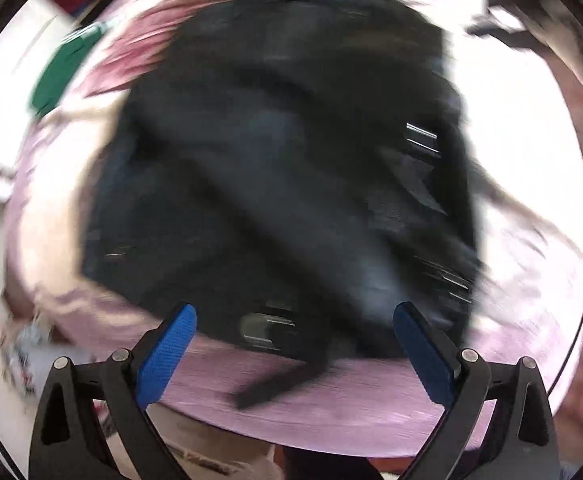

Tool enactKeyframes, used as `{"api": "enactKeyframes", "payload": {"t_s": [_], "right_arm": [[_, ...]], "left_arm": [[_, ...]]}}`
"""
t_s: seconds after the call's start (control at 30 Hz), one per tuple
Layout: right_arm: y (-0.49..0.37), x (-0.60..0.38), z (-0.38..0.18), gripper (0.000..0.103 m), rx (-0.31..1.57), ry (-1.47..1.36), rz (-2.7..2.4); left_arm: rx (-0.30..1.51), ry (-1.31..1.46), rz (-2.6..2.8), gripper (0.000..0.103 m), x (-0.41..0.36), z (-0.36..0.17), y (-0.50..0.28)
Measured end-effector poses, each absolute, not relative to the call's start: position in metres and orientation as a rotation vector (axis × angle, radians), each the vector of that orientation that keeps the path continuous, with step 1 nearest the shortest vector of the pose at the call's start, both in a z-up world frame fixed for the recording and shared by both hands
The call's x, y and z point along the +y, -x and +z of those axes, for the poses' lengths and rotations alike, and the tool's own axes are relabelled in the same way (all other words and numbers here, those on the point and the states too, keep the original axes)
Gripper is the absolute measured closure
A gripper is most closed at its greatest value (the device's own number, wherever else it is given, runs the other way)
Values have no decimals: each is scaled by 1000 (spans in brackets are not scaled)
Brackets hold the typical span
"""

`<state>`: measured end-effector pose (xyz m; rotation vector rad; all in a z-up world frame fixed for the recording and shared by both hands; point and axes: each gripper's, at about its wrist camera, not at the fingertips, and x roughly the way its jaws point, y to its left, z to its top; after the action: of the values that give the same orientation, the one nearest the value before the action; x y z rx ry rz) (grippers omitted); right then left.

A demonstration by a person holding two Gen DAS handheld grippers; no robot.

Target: Fold large clothes

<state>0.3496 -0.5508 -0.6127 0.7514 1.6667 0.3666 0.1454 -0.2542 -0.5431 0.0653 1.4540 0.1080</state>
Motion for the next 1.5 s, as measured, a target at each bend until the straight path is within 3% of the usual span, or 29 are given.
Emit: {"api": "enactKeyframes", "payload": {"t_s": [0.03,0.1,0.17,0.23,0.3,0.4,0.57,0.77,0.87,0.93,1.1,1.27,1.33,1.4,1.5], "right_arm": [[-336,-561,-603,86,1673,-753,381],[-311,-576,-595,48,1680,-763,384],[-276,-596,-592,45,1708,-761,363],[-250,-608,-595,46,1735,-756,339],[-230,-618,-602,45,1756,-756,306],[-209,-621,-618,45,1789,-801,284],[-178,-591,-632,45,1818,-840,388],[-172,-487,-659,46,1875,-819,566],[-168,-462,-669,71,1899,-512,449],[-172,-466,-664,71,1910,-551,447],[-191,-505,-649,61,1881,-788,526],[-192,-491,-645,61,1949,-644,696],[-194,-493,-637,51,1949,-644,747],[-204,-513,-630,29,1872,-697,696],[-232,-548,-638,24,1722,-923,588]], "left_arm": [[1459,-79,78,2,-270,-550,-143],[1474,-143,4,2,-316,-578,-138],[1470,-222,-8,3,-348,-605,-140],[1444,-309,16,22,-364,-624,-145],[1375,-387,70,62,-367,-636,-151],[1277,-373,63,85,-352,-623,-140],[1225,-491,-34,87,-337,-614,-108],[1243,-541,-111,87,-318,-618,-113],[1256,-492,-110,86,-315,-617,-112],[1259,-415,-100,86,-304,-612,-117],[1226,-265,-62,87,-295,-590,-123],[1240,-182,-33,88,-285,-580,-126],[1231,-146,-29,88,-279,-574,-126],[1223,-115,-34,88,-276,-566,-124],[1211,-54,-40,88,-265,-557,-126]]}}
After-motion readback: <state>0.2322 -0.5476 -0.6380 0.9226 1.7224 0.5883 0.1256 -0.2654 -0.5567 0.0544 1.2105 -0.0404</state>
